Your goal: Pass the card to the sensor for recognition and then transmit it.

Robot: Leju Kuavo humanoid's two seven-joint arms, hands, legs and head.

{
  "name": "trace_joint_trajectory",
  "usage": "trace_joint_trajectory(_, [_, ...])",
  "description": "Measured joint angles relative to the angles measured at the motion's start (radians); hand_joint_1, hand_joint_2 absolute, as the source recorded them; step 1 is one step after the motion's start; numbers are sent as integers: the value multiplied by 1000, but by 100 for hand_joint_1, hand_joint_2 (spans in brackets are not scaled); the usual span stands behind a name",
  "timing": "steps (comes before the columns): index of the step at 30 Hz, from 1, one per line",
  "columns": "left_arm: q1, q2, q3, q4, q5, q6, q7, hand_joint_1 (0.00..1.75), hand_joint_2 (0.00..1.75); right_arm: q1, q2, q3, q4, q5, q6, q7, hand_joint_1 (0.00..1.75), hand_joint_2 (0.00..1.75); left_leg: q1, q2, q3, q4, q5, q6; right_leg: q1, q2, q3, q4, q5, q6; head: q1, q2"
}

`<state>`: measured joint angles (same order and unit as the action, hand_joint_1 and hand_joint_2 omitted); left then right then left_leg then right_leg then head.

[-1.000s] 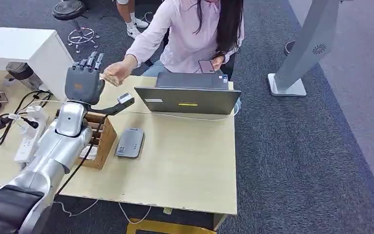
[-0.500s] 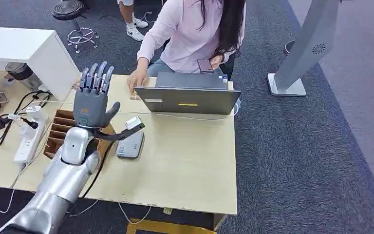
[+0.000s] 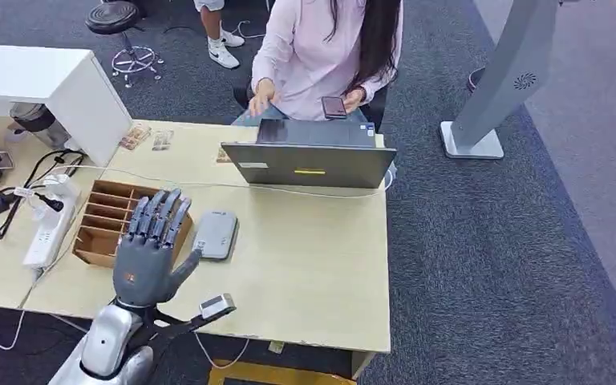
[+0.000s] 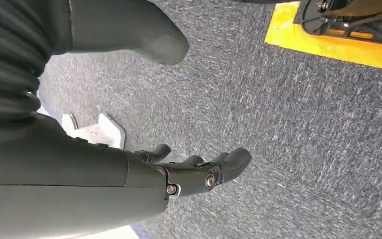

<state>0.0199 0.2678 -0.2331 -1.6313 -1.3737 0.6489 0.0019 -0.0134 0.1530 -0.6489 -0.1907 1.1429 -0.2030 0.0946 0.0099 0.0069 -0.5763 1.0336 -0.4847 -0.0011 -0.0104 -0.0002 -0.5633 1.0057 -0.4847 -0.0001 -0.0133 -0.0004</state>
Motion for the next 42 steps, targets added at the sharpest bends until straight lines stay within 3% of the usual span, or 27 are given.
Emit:
trace_joint_trajectory(8, [197,22,68,-118,11,5,-4,0,175,4,5,-29,0,-10,-13,10,0,175,0,-1,0,0,0,0,0,-1,-1,0,-1,0,0,0])
trace_joint_trajectory(21, [243,27,97,-164,12,-3,-4,0,175,4,5,-43,0,-11,-13,13,0,175,0,-1,0,0,0,0,0,-1,0,0,0,0,0,0])
trace_joint_trajectory(27, [264,38,125,-165,34,-74,19,0,175,4,5,-52,0,-9,-14,2,0,175,0,-1,0,0,0,0,0,-1,0,0,0,0,0,0])
trace_joint_trajectory(33, [276,71,186,-161,53,-257,54,0,175,5,8,-64,0,1,-14,7,0,175,1,-1,-1,0,0,0,1,-1,-1,0,0,0,0,0])
trace_joint_trajectory(42, [274,81,241,-144,65,-329,71,0,175,6,10,-79,0,17,-13,8,0,175,1,-1,0,0,0,0,1,-1,0,0,0,0,0,0])
